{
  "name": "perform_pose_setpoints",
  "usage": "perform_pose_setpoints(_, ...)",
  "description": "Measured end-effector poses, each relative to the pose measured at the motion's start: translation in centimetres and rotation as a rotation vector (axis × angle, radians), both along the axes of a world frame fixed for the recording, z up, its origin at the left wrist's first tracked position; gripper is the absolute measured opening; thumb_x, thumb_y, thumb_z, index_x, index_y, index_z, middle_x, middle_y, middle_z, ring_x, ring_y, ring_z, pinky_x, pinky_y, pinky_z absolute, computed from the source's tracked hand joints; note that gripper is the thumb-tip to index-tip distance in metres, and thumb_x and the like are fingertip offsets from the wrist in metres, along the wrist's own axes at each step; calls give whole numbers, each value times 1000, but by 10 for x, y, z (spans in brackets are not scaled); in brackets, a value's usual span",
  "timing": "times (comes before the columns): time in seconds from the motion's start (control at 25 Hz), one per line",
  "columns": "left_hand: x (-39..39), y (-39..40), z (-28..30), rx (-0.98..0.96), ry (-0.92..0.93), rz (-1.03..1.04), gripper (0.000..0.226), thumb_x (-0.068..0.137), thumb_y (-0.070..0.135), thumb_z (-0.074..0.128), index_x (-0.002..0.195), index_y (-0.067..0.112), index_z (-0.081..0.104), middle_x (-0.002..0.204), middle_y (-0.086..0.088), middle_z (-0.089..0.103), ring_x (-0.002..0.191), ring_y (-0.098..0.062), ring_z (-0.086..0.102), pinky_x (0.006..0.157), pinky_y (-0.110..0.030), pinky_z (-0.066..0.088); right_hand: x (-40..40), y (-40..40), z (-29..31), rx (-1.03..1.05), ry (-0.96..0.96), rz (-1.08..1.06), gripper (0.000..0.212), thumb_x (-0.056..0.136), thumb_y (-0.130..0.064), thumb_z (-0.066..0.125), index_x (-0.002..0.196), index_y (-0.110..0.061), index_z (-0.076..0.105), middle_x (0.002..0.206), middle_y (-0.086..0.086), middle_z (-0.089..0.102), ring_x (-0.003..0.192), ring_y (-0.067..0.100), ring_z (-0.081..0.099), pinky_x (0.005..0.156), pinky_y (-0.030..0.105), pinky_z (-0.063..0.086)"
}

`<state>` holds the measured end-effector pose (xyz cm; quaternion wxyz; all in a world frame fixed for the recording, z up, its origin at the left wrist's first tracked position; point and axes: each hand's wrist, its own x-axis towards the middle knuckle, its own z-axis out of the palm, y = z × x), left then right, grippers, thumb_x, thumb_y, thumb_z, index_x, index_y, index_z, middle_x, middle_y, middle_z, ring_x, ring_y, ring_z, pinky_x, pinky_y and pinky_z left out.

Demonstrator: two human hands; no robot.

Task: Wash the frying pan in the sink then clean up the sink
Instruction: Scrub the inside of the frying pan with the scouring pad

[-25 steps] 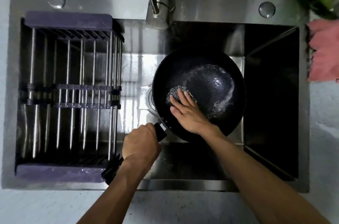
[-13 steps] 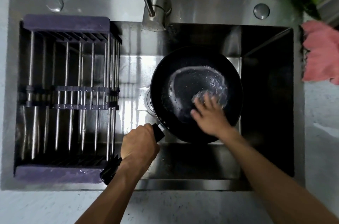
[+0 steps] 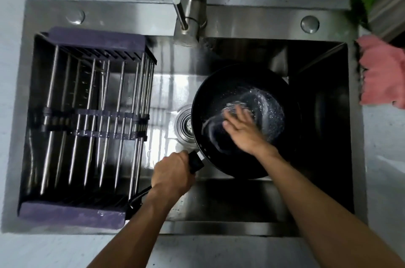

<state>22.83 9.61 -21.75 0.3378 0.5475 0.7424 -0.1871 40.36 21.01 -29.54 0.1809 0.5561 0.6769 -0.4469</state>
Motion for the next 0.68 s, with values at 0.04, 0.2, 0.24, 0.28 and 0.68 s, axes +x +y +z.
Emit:
perform_pose_setpoints(0.04,2,0,-1,0,-4,-4,35,86,39,60,113,17,53,106,-6,64,96,-27,65,77,-36,49,14,8,1,18,-106,-9,60,104,-56,22,159,-39,6,165,-8,-18,152,20,-18,122,42,-7)
perform_pose_setpoints(0.2,3,-3,1,-3,-41,-2,43,86,43,63,117,16,50,108,-6,64,96,-26,64,78,-35,50,32,-10,4,-16,-49,61,58,104,-55,26,158,-41,7,165,-12,-18,153,17,-17,123,41,-4)
perform_pose_setpoints(0.24,2,-4,4,8,-57,-3,44,86,43,63,117,16,50,108,-6,64,96,-26,64,78,-34,50,30,-4,6,-11,-43,-58,59,104,-55,27,158,-41,9,166,-11,-16,153,18,-16,124,42,-4)
perform_pose_setpoints(0.28,-1,-3,7,23,-54,-1,44,86,43,64,117,15,50,108,-6,63,97,-26,64,79,-34,49,29,3,8,-21,-66,-169,60,104,-56,28,159,-40,10,166,-9,-16,153,19,-16,125,43,-4)
perform_pose_setpoints(0.68,-19,3,24,28,0,71,47,83,42,70,118,16,54,114,-7,64,105,-28,62,82,-34,49,-111,5,106,64,382,-215,59,103,-53,37,154,-24,34,163,4,29,149,25,26,118,39,23)
